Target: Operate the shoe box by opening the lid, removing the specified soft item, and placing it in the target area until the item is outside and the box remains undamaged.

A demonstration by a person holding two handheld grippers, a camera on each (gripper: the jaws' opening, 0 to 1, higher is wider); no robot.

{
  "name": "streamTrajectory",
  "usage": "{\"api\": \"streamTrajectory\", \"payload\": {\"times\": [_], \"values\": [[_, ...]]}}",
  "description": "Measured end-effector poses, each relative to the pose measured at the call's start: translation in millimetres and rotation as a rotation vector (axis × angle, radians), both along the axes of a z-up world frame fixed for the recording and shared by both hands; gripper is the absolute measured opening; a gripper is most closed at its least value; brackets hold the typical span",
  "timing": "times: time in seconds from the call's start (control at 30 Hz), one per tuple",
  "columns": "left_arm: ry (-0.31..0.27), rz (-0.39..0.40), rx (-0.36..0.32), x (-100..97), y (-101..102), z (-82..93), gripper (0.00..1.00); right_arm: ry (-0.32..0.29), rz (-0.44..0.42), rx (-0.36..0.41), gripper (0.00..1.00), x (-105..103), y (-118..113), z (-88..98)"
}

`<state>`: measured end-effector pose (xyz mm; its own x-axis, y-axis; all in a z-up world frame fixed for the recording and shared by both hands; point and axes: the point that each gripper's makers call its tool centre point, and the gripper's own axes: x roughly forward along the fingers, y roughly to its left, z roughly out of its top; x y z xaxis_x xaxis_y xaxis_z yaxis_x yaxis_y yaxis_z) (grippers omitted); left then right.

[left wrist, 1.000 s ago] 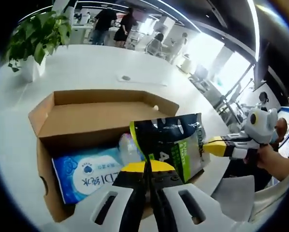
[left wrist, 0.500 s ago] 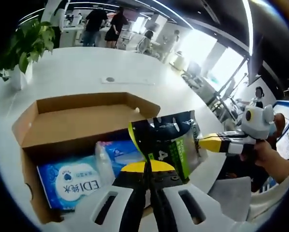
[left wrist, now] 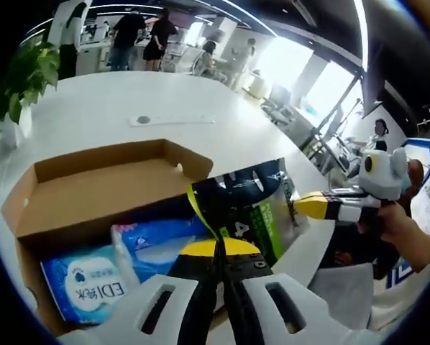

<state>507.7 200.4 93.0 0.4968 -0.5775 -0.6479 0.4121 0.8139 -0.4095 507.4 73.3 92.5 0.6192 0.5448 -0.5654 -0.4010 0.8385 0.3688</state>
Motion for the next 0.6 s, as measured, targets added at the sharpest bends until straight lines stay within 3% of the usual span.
{"api": "streamTrajectory", "payload": {"times": [0.6], "values": [[0.011, -0.044, 0.003, 15.7, -41.9, -6.3, 0.00, 0.016, -0.071, -0.019, 0.00, 13.8, -41.2, -6.2]]}}
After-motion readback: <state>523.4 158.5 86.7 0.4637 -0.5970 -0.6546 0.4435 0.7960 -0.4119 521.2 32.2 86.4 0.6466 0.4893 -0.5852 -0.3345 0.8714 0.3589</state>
